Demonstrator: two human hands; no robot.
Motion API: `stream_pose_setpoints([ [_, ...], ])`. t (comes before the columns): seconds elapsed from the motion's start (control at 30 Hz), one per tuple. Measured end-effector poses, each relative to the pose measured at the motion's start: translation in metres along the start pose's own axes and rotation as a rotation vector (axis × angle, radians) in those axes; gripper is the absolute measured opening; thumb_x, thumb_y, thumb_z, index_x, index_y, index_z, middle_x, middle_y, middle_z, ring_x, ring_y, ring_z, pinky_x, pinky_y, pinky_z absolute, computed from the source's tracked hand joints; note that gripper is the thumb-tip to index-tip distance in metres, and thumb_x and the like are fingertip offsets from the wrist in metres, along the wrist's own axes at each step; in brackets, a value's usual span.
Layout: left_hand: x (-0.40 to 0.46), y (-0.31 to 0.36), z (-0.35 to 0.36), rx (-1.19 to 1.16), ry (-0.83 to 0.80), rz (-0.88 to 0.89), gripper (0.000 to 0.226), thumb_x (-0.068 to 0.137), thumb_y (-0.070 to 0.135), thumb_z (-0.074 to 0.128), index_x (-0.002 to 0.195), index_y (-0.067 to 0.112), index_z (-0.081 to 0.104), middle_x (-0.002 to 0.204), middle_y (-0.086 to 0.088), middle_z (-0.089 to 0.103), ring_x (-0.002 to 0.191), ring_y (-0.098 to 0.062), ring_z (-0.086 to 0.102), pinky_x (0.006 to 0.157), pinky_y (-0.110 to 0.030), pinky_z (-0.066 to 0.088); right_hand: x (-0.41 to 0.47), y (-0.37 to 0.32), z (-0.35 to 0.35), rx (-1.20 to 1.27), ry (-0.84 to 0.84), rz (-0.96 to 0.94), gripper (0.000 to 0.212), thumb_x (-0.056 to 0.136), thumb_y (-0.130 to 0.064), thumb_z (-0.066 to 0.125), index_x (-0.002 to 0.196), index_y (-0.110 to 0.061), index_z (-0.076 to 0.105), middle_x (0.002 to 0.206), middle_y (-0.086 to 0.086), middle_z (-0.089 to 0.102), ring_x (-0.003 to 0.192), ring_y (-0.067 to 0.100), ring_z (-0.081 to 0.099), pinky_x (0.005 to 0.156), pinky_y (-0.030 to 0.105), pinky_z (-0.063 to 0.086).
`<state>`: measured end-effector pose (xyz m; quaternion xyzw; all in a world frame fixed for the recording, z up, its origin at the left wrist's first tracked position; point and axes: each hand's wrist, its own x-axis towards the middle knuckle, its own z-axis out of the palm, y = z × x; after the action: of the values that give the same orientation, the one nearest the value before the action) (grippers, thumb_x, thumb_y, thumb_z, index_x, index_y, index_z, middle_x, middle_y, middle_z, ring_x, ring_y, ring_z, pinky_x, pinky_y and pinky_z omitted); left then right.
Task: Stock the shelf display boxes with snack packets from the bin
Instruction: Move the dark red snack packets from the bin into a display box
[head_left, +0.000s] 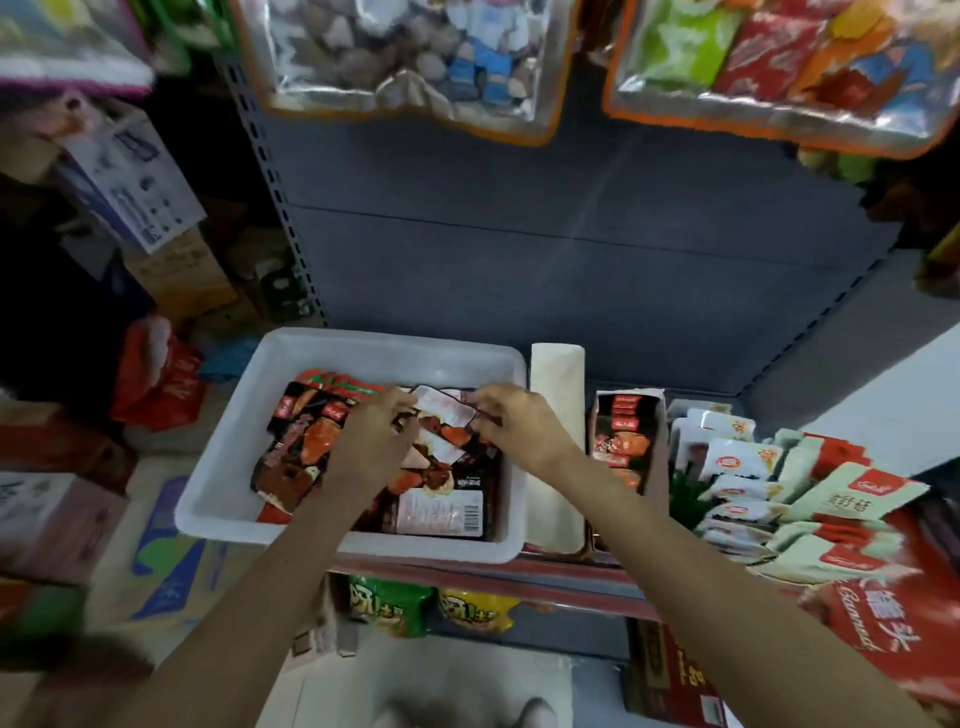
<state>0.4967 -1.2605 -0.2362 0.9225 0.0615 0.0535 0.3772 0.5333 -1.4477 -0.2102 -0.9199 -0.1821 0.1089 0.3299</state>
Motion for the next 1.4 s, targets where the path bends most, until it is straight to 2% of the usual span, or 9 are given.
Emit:
stream_pose_setpoints([
  [0.13, 0.007, -0.039, -0.004, 0.251, -0.156, 0.029, 0.064, 0.078, 0.031, 0.074, 0.133, 0.011, 0.049, 0.135, -0.011, 0.05, 0.126, -0.029, 0.043, 0.104, -0.035, 0.032, 0.021, -0.008, 0.042, -0.046, -0.132, 0.126, 0.051, 0.09, -0.016, 0.06, 0.137, -0.014, 0.043, 0.142, 0.012, 0.043, 0.123, 0.026, 0.049, 0.1, 0.026, 0.036],
  [0.3, 0.011, -0.061, -0.003, 0.446, -0.424, -0.065, 0.102, 0.073, 0.064, 0.065, 0.151, 0.026, 0.011, 0.159, -0.004, 0.004, 0.145, -0.031, 0.002, 0.117, -0.046, 0.009, 0.037, -0.001, 0.071, -0.233, -0.215, 0.262, 0.065, 0.092, -0.02, 0.057, 0.146, -0.013, 0.022, 0.151, 0.013, 0.026, 0.135, 0.033, 0.033, 0.11, 0.036, 0.029],
  [0.43, 0.006, -0.064, -0.004, 0.411, -0.464, -0.083, 0.099, 0.074, 0.063, 0.065, 0.151, 0.028, 0.013, 0.16, -0.001, -0.002, 0.146, -0.029, -0.004, 0.116, -0.045, 0.004, 0.041, -0.004, 0.082, -0.344, -0.165, 0.263, 0.027, 0.094, -0.018, 0.052, 0.12, -0.014, 0.053, 0.114, 0.012, 0.062, 0.106, 0.029, 0.06, 0.088, 0.035, 0.05],
  [0.67, 0.003, -0.06, -0.012, 0.156, -0.228, -0.038, 0.087, 0.084, 0.033, 0.069, 0.151, 0.019, 0.016, 0.157, -0.002, 0.016, 0.145, -0.02, 0.012, 0.118, -0.036, 0.012, 0.029, -0.016, 0.063, -0.64, 0.009, 0.08, 0.022, 0.099, -0.019, 0.041, 0.116, -0.016, 0.055, 0.102, 0.013, 0.067, 0.092, 0.034, 0.064, 0.067, 0.033, 0.045],
  [0.83, 0.005, -0.039, -0.017, 0.029, -0.055, 0.095, 0.069, 0.084, 0.02, 0.069, 0.144, 0.02, 0.034, 0.149, -0.002, 0.033, 0.139, -0.019, 0.025, 0.116, -0.034, 0.022, 0.01, -0.022, 0.022, -0.182, 0.229, 0.02, 0.024, 0.093, -0.014, 0.052, 0.112, -0.014, 0.067, 0.088, 0.014, 0.071, 0.078, 0.033, 0.064, 0.069, 0.033, 0.048],
  [0.97, 0.01, -0.01, -0.016, -0.054, 0.061, 0.134, 0.033, 0.084, 0.018, 0.069, 0.114, 0.012, 0.055, 0.122, -0.003, 0.051, 0.117, -0.019, 0.047, 0.096, -0.021, 0.034, -0.009, -0.014, -0.009, 0.033, 0.32, 0.036, 0.017, 0.087, -0.009, 0.061, 0.101, -0.014, 0.071, 0.089, -0.001, 0.07, 0.078, 0.013, 0.063, 0.069, 0.009, 0.042],
  [1.13, 0.007, 0.043, 0.007, -0.186, -0.215, 0.153, 0.014, 0.086, 0.012, 0.067, 0.091, 0.011, 0.053, 0.082, -0.001, 0.064, 0.078, -0.016, 0.06, 0.065, -0.02, 0.039, -0.032, -0.001, -0.054, 0.419, 0.542, 0.108, 0.016, 0.079, -0.013, 0.074, 0.09, -0.019, 0.065, 0.085, 0.0, 0.068, 0.082, 0.017, 0.067, 0.075, 0.033, 0.054],
  [1.23, 0.003, 0.07, 0.032, -0.175, -0.343, 0.228, 0.014, 0.084, 0.01, 0.068, 0.088, 0.013, 0.055, 0.087, -0.008, 0.069, 0.075, -0.013, 0.059, 0.06, -0.011, 0.037, -0.05, 0.009, -0.086, 0.169, 0.555, 0.095, 0.014, 0.081, -0.018, 0.072, 0.078, -0.024, 0.06, 0.067, -0.014, 0.059, 0.065, 0.001, 0.057, 0.065, 0.017, 0.044],
  [1.4, 0.002, 0.099, 0.073, -0.102, -0.483, 0.264, 0.023, 0.09, 0.008, 0.058, 0.113, 0.004, 0.058, 0.116, -0.008, 0.062, 0.101, -0.015, 0.057, 0.079, -0.013, 0.038, -0.072, 0.032, -0.123, -0.169, 0.392, 0.079, 0.016, 0.086, -0.02, 0.067, 0.077, -0.02, 0.054, 0.071, -0.006, 0.053, 0.071, 0.02, 0.054, 0.068, 0.033, 0.044],
])
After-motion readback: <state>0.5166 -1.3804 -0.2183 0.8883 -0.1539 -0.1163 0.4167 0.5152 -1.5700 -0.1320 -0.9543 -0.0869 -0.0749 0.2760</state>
